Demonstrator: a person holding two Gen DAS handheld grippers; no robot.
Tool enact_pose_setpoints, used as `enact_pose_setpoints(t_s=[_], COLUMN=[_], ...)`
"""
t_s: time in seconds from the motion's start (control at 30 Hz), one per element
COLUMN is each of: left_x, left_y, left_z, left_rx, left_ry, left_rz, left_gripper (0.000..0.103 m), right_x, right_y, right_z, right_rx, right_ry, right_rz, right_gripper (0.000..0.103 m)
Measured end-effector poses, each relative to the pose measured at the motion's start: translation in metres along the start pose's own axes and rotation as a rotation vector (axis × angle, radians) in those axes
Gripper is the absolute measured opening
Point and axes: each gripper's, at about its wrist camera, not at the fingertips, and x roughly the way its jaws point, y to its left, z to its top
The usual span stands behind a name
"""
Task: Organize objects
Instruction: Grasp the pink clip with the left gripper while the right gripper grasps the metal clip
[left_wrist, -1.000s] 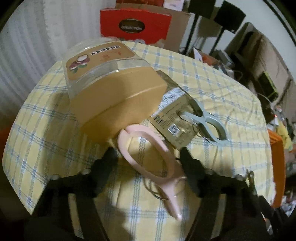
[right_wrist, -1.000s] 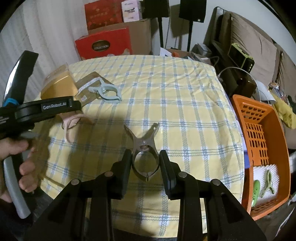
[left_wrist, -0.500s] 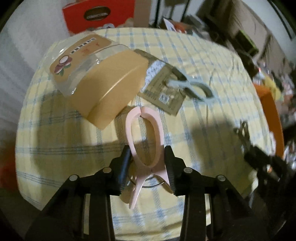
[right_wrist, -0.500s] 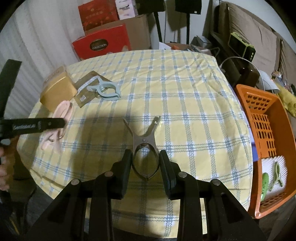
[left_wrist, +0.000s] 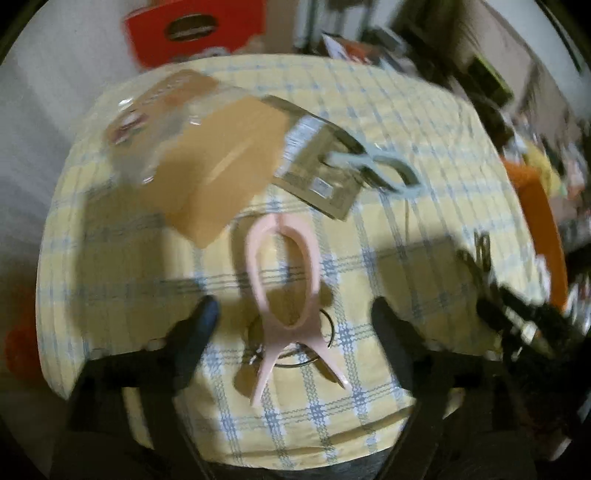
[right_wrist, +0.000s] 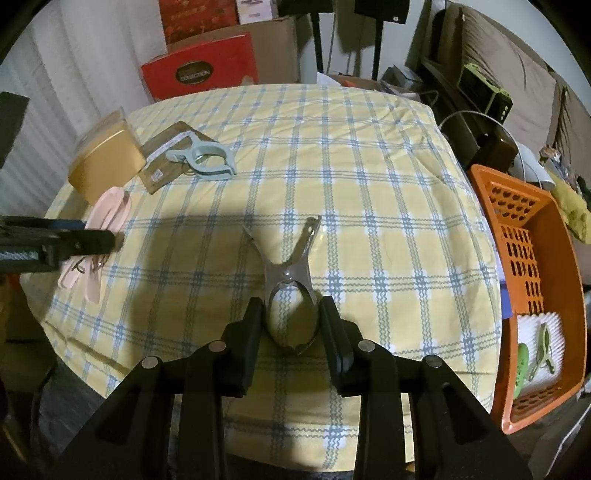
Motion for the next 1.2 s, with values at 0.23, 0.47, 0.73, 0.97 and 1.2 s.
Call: enact_pose_setpoints(t_s=[0.23,0.47,0.73,0.97,1.2], left_x=[-0.001,0.013,0.023,0.033,0.034], left_y=[0.012,-0.004,-0.011,-0.026,-0.029], left_z=[-0.013,-0.012,-0.01,-0.002,-0.001], left_rx=[-0.198,-0.174,-0.051,0.015,0.042], left_ry=[0.014,0.014,0.025,0.034,0.009], left_rz=[-0.071,-0.004,0.093,0.122,0.12], left_gripper=[0.089,0.089,0.081,0.081,0.084], right_x=[0.001,-0.001,-0.008,-0.015,0.002], right_y=[0.003,0.005,-0.016,-0.031,-0.011], right_z=[0.001,-0.002,0.001,0.005,0.014], right_rx=[0.008,-0.023,0.012,0.022,0.014], right_ry=[-0.009,-0.006,-0.028,-0.021,0.025], right_rz=[0.015,0.01,-0.006,0.009,-0.006], right_gripper=[0.046,0.05,0.06,0.062,0.063])
